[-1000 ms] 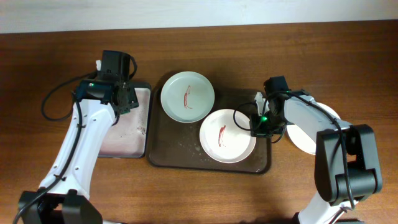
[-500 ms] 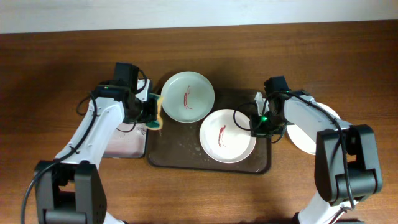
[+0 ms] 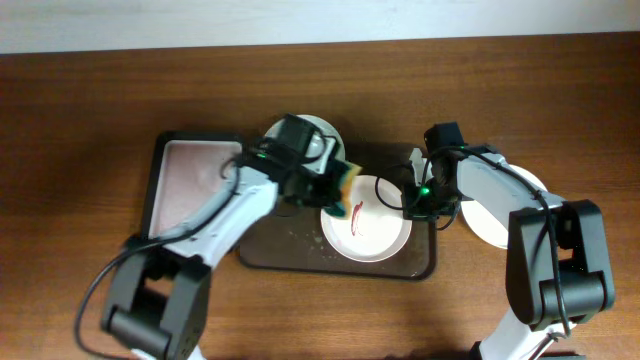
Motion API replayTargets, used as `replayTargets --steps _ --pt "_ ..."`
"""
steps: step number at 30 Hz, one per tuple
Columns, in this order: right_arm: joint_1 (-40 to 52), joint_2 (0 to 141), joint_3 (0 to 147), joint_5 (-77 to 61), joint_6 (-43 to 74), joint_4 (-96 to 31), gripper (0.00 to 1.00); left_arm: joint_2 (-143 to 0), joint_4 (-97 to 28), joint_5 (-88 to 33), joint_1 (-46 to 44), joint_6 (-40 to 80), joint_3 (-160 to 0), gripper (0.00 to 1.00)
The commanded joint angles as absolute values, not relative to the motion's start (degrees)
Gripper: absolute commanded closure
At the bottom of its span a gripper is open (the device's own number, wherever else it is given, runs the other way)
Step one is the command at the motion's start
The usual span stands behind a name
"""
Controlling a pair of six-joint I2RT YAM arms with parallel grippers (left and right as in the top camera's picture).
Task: Clean dirty plates on tray and stack at the side
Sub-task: 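Scrub the pink plate with the sponge in the left gripper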
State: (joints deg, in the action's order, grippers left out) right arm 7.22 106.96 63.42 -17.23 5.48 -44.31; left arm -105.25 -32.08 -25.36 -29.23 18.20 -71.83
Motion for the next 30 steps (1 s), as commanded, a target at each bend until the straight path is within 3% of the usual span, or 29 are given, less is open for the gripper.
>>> replayTargets --steps 1,5,14,20,25,30 --pt "7.55 107.44 62.04 -15.84 5.37 -44.12 0.96 -109.32 -29.28 -26.76 -32.71 24.40 -72.27 1.00" --pt "7.55 107.44 62.04 -15.84 5.37 -44.14 0.96 -113.30 -26.09 -25.67 -35.77 24.95 -72.27 1.00" --pt "7.55 107.44 62.04 -15.84 5.37 -44.16 0.96 -117.32 -26.00 -2.85 -39.75 26.28 -72.29 1.00" --pt "7.55 107.44 62.04 -15.84 5.37 -44.31 0.96 -117.32 -35.38 2.72 -38.04 27.53 -73.25 1.00" --pt "7.55 107.44 62.04 -15.84 5.37 -44.34 0.96 -117.30 -42.52 1.83 -36.67 24.01 -77.14 1.00" --pt "7.55 107.44 62.04 -15.81 5.34 -44.58 0.96 -117.30 -46.57 -18.39 -36.73 13.89 -84.36 1.00"
